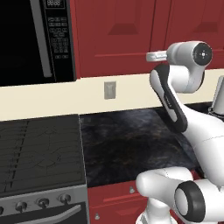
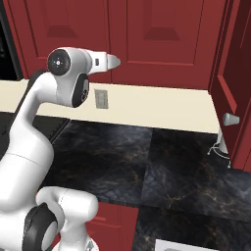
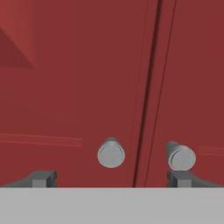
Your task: Open the cabinet, retrieve the rolling pin, and place it next to the meat on the cutting board to prepare for tenderizing.
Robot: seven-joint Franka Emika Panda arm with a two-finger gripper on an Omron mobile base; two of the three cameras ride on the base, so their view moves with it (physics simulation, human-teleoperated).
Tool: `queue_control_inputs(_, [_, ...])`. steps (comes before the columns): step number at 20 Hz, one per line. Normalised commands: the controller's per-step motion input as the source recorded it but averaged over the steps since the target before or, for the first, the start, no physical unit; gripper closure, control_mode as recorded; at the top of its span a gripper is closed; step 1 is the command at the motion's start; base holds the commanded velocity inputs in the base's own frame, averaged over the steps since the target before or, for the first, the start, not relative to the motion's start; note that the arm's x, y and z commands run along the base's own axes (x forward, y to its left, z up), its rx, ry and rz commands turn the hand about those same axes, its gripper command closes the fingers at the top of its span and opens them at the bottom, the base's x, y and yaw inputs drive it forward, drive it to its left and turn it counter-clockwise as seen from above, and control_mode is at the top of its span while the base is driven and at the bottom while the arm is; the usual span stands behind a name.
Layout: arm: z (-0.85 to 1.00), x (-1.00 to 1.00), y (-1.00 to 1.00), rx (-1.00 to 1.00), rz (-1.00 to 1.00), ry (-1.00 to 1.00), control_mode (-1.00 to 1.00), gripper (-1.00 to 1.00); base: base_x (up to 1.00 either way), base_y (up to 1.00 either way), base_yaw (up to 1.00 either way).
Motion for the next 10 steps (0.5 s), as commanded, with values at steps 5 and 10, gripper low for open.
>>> queue_control_inputs(5, [0.0,0.1,0.0,0.04,0.0,0.0,-1.0,-1.0,0.0,0.0,0.0])
queue_control_inputs(10, [0.0,0.28,0.0,0.06,0.0,0.0,-1.0,-1.0,0.0,0.0,0.0])
